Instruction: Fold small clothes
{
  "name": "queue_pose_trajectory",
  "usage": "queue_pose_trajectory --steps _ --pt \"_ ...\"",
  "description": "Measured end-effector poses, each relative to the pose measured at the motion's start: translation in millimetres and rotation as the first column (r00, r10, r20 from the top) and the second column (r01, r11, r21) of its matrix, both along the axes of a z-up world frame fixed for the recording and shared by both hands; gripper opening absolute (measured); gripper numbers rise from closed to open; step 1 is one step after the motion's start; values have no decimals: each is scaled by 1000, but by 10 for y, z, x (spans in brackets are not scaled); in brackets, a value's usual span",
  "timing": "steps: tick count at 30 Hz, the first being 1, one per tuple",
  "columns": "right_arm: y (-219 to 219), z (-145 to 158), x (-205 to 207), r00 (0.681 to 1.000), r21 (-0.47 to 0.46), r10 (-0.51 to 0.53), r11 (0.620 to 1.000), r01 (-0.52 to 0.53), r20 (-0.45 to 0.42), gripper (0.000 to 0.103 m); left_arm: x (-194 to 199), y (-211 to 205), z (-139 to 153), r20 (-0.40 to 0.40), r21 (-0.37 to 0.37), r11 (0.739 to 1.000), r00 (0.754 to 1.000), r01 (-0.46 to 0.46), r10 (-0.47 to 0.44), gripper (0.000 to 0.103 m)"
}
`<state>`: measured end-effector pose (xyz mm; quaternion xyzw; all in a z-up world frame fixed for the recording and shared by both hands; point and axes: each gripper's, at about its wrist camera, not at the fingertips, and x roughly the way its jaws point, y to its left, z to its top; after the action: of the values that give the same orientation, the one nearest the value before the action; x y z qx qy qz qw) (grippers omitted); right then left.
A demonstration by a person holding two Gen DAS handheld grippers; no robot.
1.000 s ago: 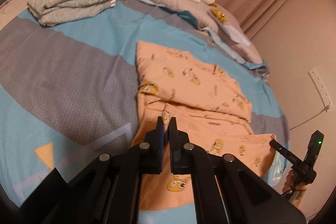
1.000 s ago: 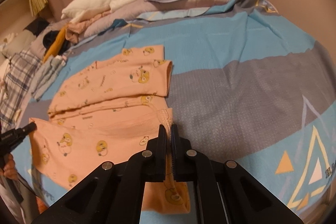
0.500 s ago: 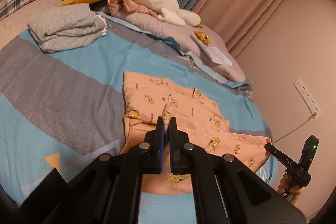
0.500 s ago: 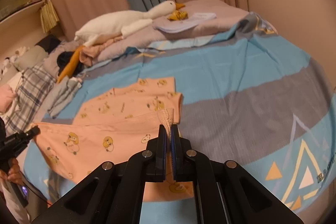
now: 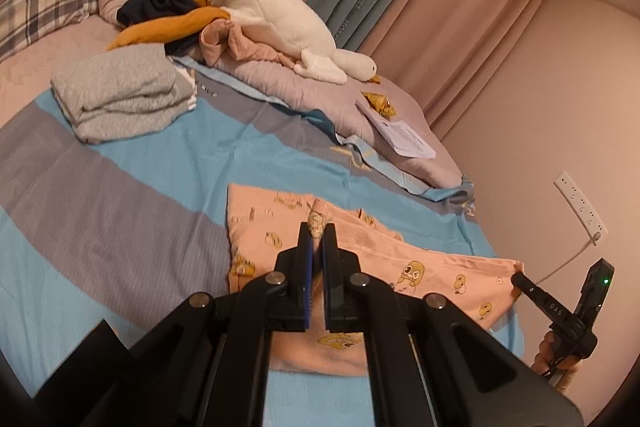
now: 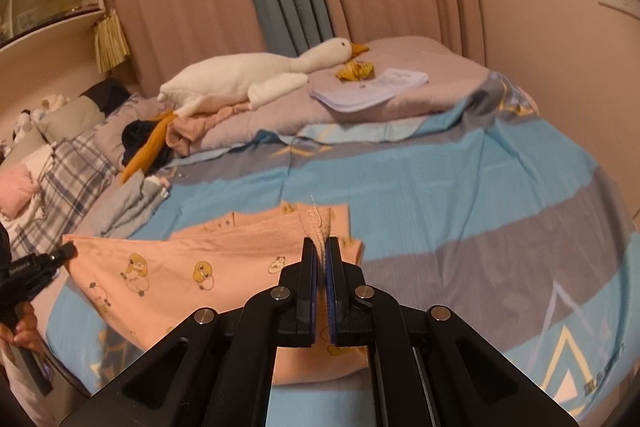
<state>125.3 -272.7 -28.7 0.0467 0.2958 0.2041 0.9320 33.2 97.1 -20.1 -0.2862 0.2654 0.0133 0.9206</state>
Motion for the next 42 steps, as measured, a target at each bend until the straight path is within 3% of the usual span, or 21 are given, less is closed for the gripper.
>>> queue_pose_trajectory --steps 8,26,42 --pt "134 87 370 1000 -2 -3 1000 3 14 5 418 154 42 -5 12 999 1000 -31 31 3" --pt "512 -217 1370 994 -56 -40 998 34 -99 5 1469 479 -363 -157 4 997 984 -82 81 3" --pt "712 -915 1980 961 -157 -96 986 57 -259 5 2058 639 -1113 -362 27 994 926 -104 107 3"
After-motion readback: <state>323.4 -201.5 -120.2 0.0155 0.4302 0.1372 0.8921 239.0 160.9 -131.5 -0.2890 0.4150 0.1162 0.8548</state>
